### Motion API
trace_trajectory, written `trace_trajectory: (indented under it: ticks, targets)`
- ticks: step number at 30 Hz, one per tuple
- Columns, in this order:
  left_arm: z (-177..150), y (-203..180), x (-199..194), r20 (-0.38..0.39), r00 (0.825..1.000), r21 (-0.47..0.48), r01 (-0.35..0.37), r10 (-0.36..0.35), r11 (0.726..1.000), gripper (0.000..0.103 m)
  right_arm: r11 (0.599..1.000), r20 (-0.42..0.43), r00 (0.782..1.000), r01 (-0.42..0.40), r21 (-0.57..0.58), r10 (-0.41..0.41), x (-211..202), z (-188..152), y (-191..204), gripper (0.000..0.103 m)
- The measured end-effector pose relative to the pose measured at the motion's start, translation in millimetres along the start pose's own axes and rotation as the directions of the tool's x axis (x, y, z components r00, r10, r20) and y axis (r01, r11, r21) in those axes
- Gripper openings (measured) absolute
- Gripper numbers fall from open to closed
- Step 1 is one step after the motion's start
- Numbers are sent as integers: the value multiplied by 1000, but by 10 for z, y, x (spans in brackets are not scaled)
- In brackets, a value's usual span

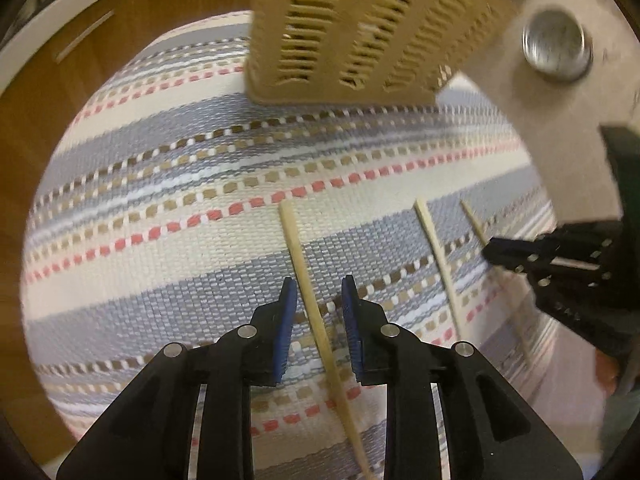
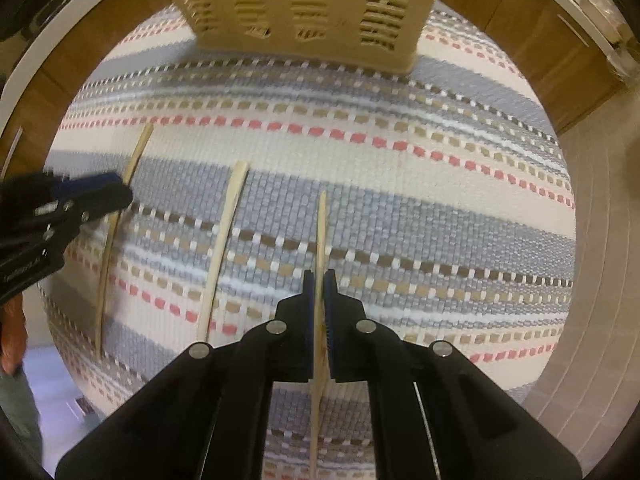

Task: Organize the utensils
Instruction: 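Grasp a wooden chopstick with the right tool while the left tool holds its chopstick, then lift both chopsticks over the beige basket and lower them inside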

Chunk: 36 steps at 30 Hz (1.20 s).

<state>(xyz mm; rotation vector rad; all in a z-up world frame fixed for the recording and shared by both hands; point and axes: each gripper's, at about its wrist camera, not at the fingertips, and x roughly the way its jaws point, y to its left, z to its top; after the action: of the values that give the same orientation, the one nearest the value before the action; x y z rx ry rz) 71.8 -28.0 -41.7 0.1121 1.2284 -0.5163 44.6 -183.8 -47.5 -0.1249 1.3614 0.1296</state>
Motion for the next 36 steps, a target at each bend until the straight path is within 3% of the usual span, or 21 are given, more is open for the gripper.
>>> trace_trajectory:
  ticks: [2, 3, 7, 10, 12, 15, 18, 20, 23, 27, 35, 36]
  targets:
    - [35, -62, 15, -23, 999, 28, -37, 37, 999, 18, 999, -4, 999, 43, -27, -43, 4, -5, 102, 4]
    - [45, -93, 20, -27, 996, 43, -86, 87, 995, 6, 998, -1, 999, 53, -34, -53, 5, -6, 123, 4]
    - [23, -168, 23, 9, 990, 65, -141, 141, 988, 5, 1000, 30, 999, 20, -12, -19, -13, -17, 114, 3]
    - [-50, -188, -55, 84, 993, 38, -88, 84, 995, 2, 999, 115, 992, -50, 6, 49, -174, -61, 49, 3]
    - [-62, -159, -200, 168, 985, 11, -29, 27, 1000, 0, 997, 192, 979, -74, 2, 72, -399, -109, -43, 3]
    - [-17, -89, -501, 299, 953, -26, 62, -51, 998, 0, 992, 324, 939, -123, -1, 116, -738, -108, -73, 3]
    - [81, -87, -679, 370, 926, -44, 96, -73, 994, 0, 985, 404, 902, -170, 11, 152, -956, -83, -150, 3]
    - [153, -98, -639, 340, 934, -21, 123, -109, 992, 0, 982, 414, 894, -189, 10, 168, -988, -48, -193, 3]
    - [136, -148, -377, 191, 970, 43, 147, -153, 988, 0, 978, 394, 900, -208, 13, 186, -923, -46, -199, 3]
    - [7, -286, -92, 91, 990, 96, 99, -108, 990, 21, 972, 354, 911, -233, 23, 210, -702, -93, -215, 3]
    - [39, -689, 120, 18, 999, 210, -47, 44, 977, 25, 973, 304, 928, -231, 11, 217, -471, -192, -234, 3]
    - [57, -758, 142, 8, 996, 239, -87, 88, 967, 21, 973, 300, 929, -232, 11, 218, -447, -197, -244, 3]
